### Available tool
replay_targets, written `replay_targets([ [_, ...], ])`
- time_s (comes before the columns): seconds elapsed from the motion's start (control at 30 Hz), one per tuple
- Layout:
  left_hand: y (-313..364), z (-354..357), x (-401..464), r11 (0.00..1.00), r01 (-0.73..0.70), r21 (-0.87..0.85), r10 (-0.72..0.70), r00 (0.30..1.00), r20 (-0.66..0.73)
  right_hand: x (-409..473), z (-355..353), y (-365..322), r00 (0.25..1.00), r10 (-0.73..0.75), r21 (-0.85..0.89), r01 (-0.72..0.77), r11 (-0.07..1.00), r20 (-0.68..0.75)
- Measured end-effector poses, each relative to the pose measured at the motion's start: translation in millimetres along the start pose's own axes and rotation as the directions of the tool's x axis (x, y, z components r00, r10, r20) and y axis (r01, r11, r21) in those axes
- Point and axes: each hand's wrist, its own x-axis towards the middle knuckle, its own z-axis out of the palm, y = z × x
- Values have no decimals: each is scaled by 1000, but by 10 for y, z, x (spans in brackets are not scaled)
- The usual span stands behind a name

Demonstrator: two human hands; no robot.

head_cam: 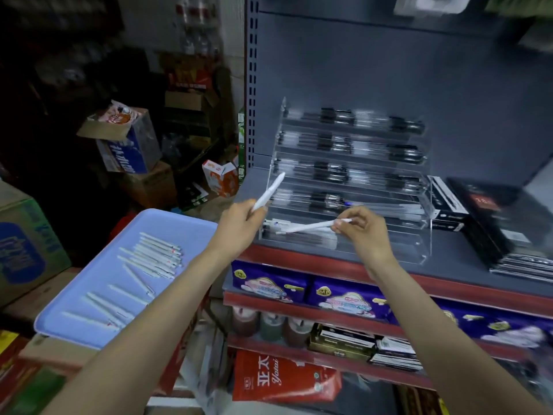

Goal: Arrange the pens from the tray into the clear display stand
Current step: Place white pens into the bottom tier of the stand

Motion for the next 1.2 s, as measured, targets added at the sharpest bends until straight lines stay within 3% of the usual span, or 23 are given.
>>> replay_targets([
  [0.1,63,23,-25,999,-41,1,41,996,75,19,-3,11,996,-50,-212,65,975,77],
  [0.23,105,35,-61,994,-100,-42,103,989,105,12,49,1,965,-117,-525,226,820,233],
  [0.47,102,-8,-131,995,-67,-69,75,991,110,-11,104,-24,922,-132,-621,346,703,364],
  [0.57,129,-4,-129,996,-90,-11,91,983,161,-55,39,-66,954,-163,-473,268,839,252],
  [0.63,181,57,-113,994,-101,43,89,969,230,-103,-52,-117,963,-117,-198,167,966,243],
  [0.73,304,243,-72,992,-114,51,92,944,316,-148,-185,-138,958,-102,48,92,995,268],
  [0.9,531,512,46,992,-123,21,109,937,331,-112,-605,15,998,-50,36,49,998,44],
  [1.03,706,731,134,986,-161,40,142,945,296,-81,-985,134,999,-20,-62,17,998,-48],
  [1.2,874,1065,242,942,-162,293,87,964,252,-35,-1297,219,956,-78,-301,-12,954,-284],
])
